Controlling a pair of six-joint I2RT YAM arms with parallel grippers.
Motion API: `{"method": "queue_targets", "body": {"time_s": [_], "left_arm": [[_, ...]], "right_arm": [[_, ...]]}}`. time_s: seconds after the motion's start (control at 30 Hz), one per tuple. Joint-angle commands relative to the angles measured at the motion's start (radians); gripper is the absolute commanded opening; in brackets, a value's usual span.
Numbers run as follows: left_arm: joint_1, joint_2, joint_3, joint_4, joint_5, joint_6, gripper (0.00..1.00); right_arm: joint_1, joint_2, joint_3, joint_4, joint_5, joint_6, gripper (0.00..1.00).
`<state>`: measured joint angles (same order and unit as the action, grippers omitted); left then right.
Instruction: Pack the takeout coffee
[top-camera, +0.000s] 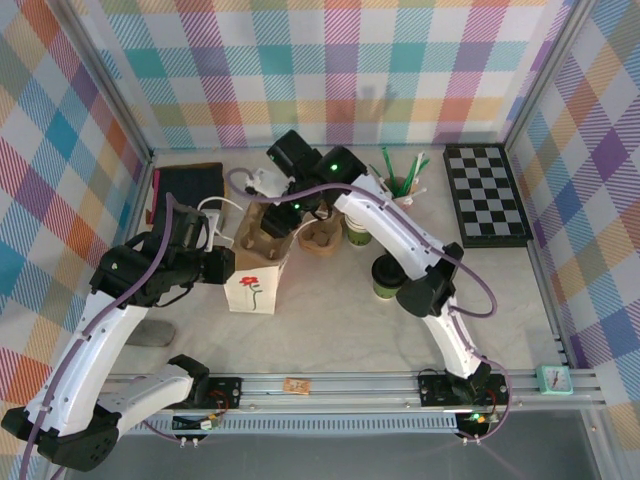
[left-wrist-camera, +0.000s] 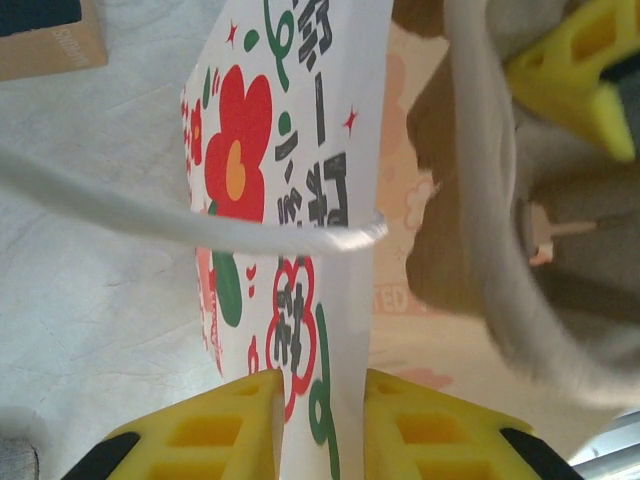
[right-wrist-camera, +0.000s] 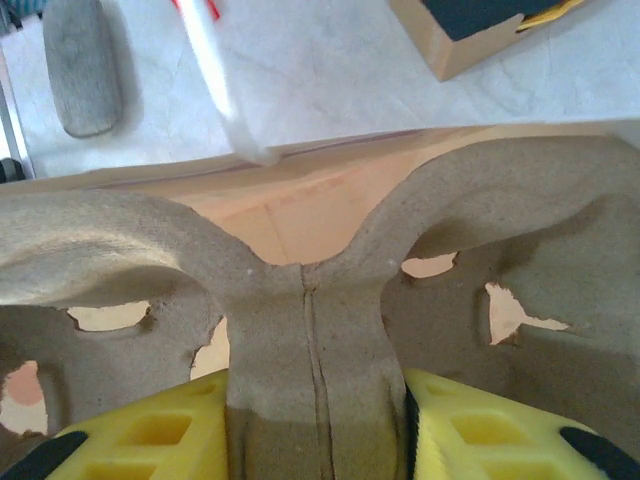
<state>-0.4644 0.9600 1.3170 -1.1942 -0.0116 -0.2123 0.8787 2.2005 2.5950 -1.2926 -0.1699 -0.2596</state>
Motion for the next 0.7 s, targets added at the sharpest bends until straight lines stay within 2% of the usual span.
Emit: {"method": "queue_targets", "body": {"time_s": [0.0,0.1,0.23,0.33,0.53,0.67], "left_arm": [[-0.014,-0.009,-0.011,-0.014,0.012,0.022,0.26],[-0.014,-0.007,-0.010,-0.015,0.007,0.022,0.26],[-0.014,-0.007,-0.001,-0.013,0.008,0.024,0.26],[-0.013,-0.004,0.005,-0.013,0.011,0.025,0.26],[-0.013,-0.008,0.001,-0.012,0.006,0.025,0.28],[-0.014,-0.006,0.007,-0.013,-0.015,0.027,0.31]], "right_arm": [[-0.018,0.029,0.046,0.033,-0.079,0.058,0.42],[-0.015,0.041,0.048,0.024,-0.072,0.064,0.41],[0.034,0.051,0.038,0.015,0.112,0.026,0.38],[0.067,0.056,0.024,0.033,0.191,0.011,0.38],[0.081,0.056,0.016,0.054,0.262,-0.008,0.37],[0.088,0.038,-0.032,0.070,0.263,-0.042,0.35]]}}
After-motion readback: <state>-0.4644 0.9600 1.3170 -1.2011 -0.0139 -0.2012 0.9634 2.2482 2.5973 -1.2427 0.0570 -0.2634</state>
